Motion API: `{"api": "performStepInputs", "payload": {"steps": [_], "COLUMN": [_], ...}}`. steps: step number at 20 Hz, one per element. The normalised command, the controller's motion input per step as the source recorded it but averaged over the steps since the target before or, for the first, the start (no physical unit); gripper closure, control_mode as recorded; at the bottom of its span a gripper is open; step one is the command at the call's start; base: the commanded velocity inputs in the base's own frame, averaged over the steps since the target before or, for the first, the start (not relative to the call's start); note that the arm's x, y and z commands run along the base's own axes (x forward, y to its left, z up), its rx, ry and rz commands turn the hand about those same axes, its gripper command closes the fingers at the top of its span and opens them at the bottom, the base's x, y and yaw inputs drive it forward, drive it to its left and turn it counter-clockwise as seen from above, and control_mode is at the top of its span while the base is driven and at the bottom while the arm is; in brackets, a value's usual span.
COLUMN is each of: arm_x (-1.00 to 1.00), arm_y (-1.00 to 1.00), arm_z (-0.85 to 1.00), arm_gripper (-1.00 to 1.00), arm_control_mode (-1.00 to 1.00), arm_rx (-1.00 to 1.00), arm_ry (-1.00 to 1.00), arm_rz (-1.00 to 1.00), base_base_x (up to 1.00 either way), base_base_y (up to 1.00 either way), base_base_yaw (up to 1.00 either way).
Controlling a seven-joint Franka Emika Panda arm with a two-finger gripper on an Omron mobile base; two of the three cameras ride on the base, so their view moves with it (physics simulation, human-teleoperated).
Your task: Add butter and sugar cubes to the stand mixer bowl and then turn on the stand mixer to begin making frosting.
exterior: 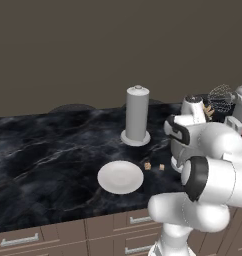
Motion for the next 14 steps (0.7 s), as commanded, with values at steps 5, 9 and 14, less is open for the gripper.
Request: {"api": "performStepInputs", "payload": {"steps": [5, 9, 14], "arm_x": [-0.19, -0.12, -0.09], "arm_y": [0.5, 0.64, 0.61], "arm_z": [0.48, 0.24, -0.01], "arm_gripper": [-1.0, -1.0, -1.0], "arm_control_mode": [-1.0, -1.0, -1.0], "arm_rx": [-0.11, -0.07, -0.01], "arm_ry": [0.0, 0.03, 0.06], "arm_rz": [-0.02, -0.05, -0.04], "base_base_x": [0.0, 0.0, 0.0], "base_base_y": [0.0, 0.0, 0.0], "base_base_yaw": [0.0, 0.0, 0.0]}}
